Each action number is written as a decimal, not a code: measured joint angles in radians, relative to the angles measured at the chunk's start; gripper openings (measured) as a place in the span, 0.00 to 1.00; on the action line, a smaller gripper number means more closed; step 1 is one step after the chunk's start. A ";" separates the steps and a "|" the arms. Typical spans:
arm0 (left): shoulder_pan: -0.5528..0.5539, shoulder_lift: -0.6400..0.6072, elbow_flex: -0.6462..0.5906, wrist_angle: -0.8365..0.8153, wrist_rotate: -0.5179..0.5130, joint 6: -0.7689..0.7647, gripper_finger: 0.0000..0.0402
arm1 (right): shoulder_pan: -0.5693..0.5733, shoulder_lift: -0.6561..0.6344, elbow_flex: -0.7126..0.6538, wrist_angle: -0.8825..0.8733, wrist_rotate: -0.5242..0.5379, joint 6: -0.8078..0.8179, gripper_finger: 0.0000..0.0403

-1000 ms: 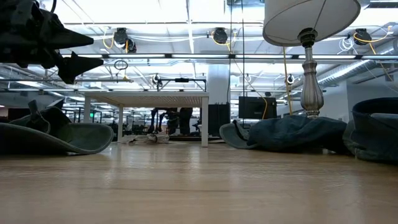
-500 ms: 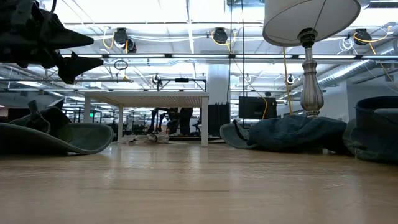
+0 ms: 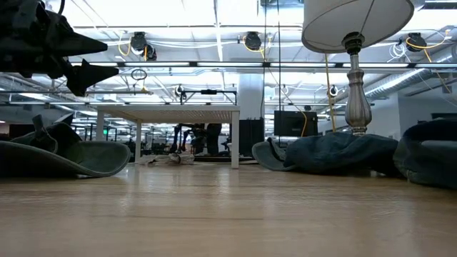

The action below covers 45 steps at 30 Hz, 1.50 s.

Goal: Pick & Place hat
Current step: Put the bottom right blue cap on the shelf

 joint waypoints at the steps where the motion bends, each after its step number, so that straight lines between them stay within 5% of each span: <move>1: 0.000 0.000 0.000 0.000 0.000 0.000 0.81 | 0.000 -0.001 0.001 0.002 0.003 0.000 0.11; 4: 0.000 0.000 0.000 0.000 0.000 0.000 0.81 | 0.002 -0.005 0.009 0.001 0.020 0.006 0.03; 23: 0.000 0.000 0.000 0.000 0.000 0.000 0.81 | 0.021 -0.225 0.084 -0.091 0.161 0.143 0.01; 36: 0.000 0.000 0.000 0.000 0.000 0.000 0.81 | -0.016 -0.490 0.085 0.155 0.291 0.209 0.01; 45: 0.000 0.000 0.000 0.000 0.000 0.000 0.81 | -0.062 -0.578 0.085 0.374 0.413 0.030 0.02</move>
